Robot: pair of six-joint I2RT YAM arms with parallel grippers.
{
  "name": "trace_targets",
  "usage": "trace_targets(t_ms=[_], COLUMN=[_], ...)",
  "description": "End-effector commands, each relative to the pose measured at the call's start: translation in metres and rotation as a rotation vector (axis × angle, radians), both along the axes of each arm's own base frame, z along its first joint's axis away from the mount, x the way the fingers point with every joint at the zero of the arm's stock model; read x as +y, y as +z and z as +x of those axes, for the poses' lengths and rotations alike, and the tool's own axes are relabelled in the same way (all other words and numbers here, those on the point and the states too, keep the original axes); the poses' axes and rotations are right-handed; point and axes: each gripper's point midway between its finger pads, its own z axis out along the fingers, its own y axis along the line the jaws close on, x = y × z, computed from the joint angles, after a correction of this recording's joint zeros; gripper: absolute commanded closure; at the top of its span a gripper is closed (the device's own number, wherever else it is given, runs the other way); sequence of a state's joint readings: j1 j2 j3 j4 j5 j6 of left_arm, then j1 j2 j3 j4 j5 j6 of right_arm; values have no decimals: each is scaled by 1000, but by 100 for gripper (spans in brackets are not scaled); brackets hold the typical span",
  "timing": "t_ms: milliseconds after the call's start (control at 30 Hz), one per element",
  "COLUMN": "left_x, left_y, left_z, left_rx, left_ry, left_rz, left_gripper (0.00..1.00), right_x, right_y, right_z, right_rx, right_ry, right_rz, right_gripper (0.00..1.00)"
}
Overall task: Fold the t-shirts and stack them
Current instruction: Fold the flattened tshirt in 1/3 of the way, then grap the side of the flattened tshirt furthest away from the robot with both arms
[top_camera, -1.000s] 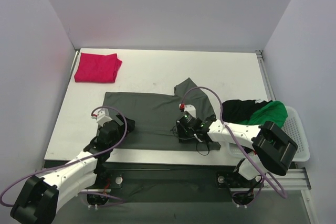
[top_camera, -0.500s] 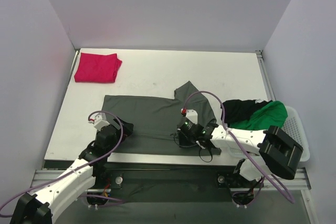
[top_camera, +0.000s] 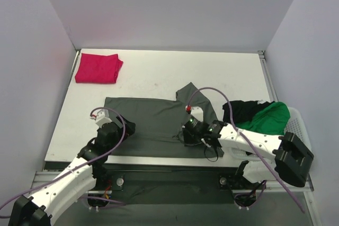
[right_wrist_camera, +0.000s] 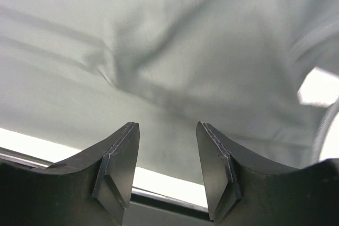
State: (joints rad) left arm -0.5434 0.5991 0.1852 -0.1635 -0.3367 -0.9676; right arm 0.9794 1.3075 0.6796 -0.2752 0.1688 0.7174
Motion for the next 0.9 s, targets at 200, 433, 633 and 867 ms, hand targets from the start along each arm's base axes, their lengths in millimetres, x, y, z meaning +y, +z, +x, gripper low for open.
trace_targets(t_ms=[200,433,633,867], left_x=[-17,5,31,42], left_y=[90,89,82,82], left_z=[72,106,105,103], left_rx=[-173,-151,-137,-143], left_ry=[-100,-97,-38,-24], left_rz=[18,72,182,180], left_gripper=[3,3,3,3], right_x=[-21,-25,-26,-20], right_y=[108,104,71,40], right_z=[114,206,270,316], right_rx=[-246,-222,-161,-124], right_ry=[-124,-174,-172,-169], right_rz=[50,68,52,65], right_gripper=[50,53,58,63])
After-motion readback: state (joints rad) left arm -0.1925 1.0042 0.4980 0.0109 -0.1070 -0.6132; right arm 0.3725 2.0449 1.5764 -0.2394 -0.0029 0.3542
